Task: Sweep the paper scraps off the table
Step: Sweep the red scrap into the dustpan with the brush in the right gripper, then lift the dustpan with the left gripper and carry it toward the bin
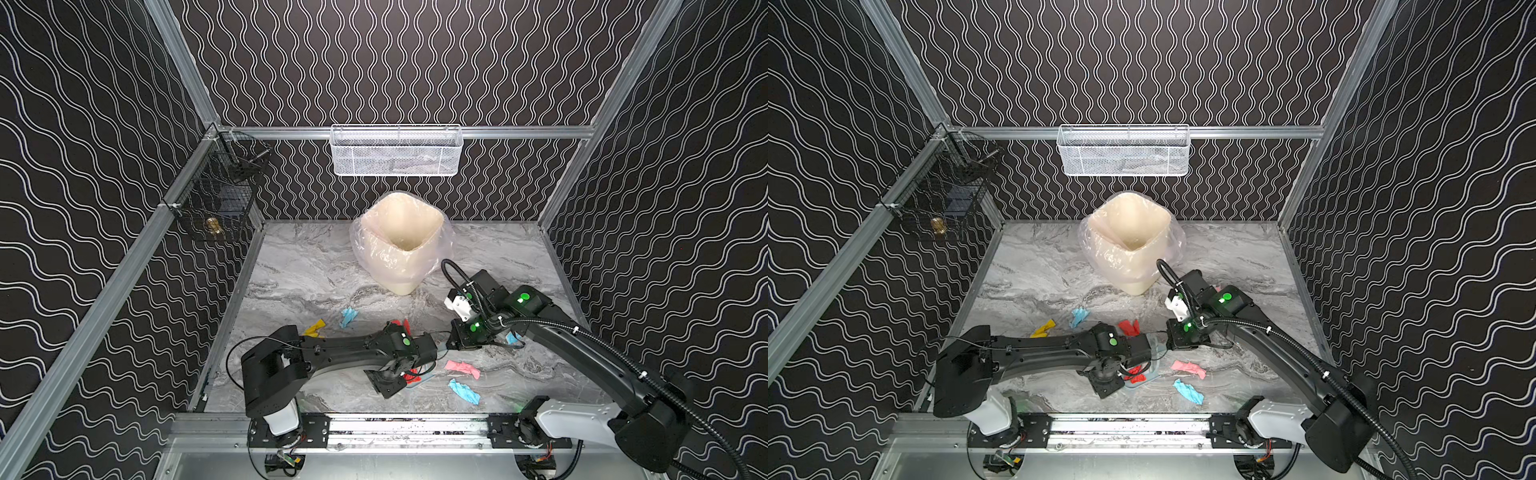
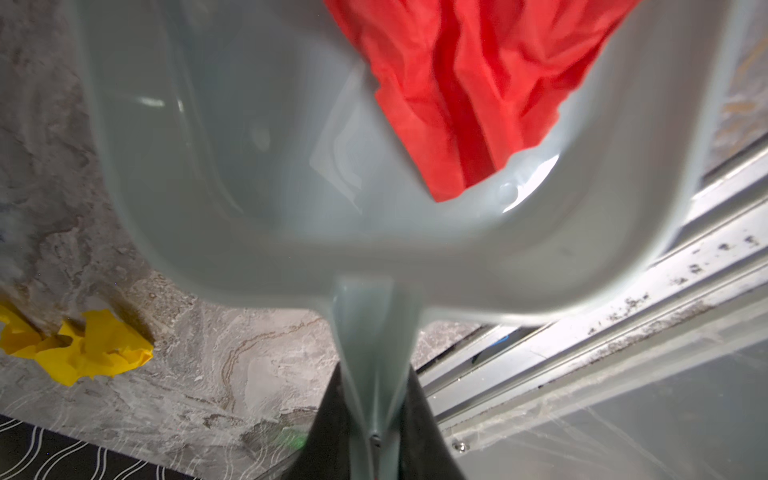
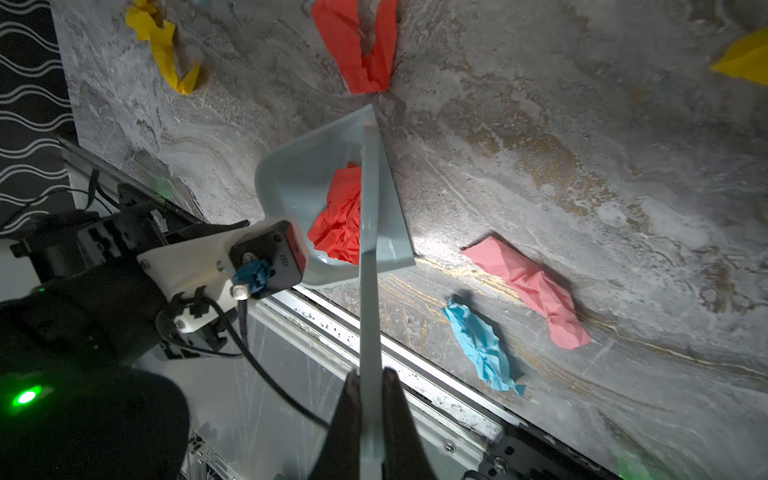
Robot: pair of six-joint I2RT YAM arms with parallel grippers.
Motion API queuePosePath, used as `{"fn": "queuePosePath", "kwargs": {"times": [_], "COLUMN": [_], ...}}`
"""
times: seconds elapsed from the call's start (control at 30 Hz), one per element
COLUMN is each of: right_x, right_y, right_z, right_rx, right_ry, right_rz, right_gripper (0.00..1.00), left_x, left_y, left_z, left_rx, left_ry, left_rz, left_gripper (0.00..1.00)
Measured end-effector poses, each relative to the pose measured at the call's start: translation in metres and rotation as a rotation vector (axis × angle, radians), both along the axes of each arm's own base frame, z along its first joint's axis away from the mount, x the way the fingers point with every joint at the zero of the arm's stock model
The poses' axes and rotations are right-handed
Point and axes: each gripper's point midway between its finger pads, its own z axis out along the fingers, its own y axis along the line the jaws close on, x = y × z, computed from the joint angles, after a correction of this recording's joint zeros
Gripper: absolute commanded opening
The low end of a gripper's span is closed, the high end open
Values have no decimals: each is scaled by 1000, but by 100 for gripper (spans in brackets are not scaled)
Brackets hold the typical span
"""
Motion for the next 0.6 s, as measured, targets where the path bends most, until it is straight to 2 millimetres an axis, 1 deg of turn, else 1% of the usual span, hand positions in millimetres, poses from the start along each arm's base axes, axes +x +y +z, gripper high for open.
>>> {"fn": "queuePosePath", "kwargs": {"times": [0.17, 0.27, 0.33, 0.4, 0.47, 0.6], "right_x": [30, 42, 49, 54, 55, 59], "right_y": [-31, -45, -55, -63, -66, -72], "right_z": [23, 36, 41, 45, 48, 52], "right_rx": [62, 92, 104, 113, 126, 144], "right_ry": [-73, -97, -110, -119, -127, -135], "right_rz": [-132, -182, -217, -246, -254, -283], "right_gripper": [0, 0, 0, 0, 0, 0], "left_x": [3, 7, 9, 11, 15, 24], "left_y": [-1, -3, -3, -4, -6, -8], "left_z": [3, 9, 16, 25, 35, 66], "left_rx": [-24, -49, -72, -95, -119, -185], "left_ry": [-30, -55, -77, -97, -124, -198], "left_rz": [20, 27, 42, 50, 69, 108], "left_gripper": [0, 0, 0, 0, 0, 0]}}
